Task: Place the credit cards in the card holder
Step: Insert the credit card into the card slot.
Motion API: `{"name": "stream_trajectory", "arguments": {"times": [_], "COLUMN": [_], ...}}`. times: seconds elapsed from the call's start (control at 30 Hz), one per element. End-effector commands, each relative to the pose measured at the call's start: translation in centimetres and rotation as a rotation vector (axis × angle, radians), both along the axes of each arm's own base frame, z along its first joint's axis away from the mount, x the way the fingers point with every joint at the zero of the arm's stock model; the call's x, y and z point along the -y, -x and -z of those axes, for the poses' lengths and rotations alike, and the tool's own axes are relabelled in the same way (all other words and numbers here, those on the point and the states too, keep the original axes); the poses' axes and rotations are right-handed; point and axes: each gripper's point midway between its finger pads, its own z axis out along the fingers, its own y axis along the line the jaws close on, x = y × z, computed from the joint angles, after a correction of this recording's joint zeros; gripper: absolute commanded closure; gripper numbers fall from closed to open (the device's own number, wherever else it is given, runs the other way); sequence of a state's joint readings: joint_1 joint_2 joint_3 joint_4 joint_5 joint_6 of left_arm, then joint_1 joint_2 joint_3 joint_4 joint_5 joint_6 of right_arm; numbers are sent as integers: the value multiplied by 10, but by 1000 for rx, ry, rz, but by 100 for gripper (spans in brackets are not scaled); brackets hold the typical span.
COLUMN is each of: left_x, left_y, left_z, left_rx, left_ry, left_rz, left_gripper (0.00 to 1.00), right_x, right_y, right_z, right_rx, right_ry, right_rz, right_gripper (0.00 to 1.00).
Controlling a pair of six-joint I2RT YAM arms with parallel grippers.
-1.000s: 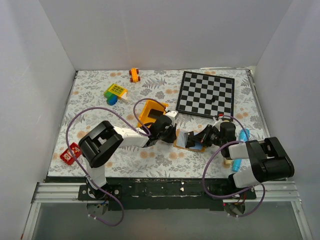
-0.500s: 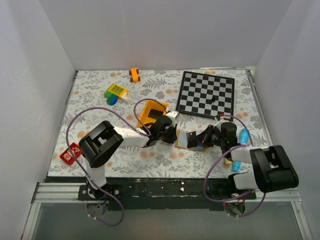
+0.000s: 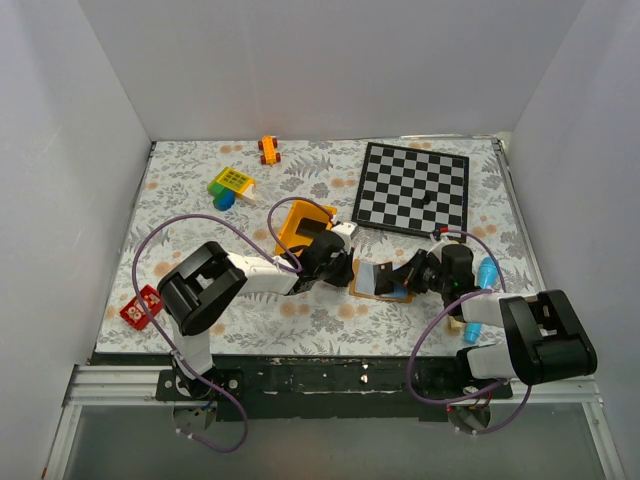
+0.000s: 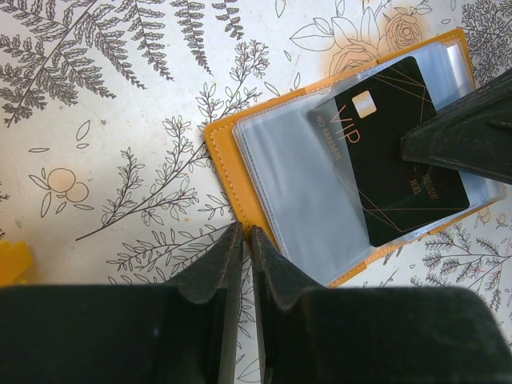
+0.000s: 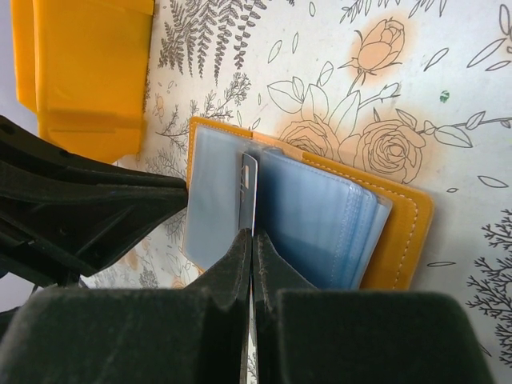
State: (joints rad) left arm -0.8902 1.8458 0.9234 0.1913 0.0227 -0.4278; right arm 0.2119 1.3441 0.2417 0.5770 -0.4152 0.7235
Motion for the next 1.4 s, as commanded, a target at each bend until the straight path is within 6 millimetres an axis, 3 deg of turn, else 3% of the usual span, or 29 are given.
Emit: {"name": "stream_trajectory", "arguments": {"times": [0.0, 0.77, 1.37], "left_x": [0, 2, 1], "left_y": [10, 11, 16], "left_z": [11, 9, 13], "left_rx": [-35, -36, -53], "left_ry": [-31, -22, -17], "left_rz": [28, 39, 51], "left_gripper": [92, 92, 94], "right_x": [11, 16, 4], "right_y": [-3, -4, -2], "right_z": [10, 17, 20], "right_rx": [-12, -17, -36], "right_ry": [72, 78, -21], "right_rz": [50, 94, 81], "right_gripper": [99, 99, 99]}}
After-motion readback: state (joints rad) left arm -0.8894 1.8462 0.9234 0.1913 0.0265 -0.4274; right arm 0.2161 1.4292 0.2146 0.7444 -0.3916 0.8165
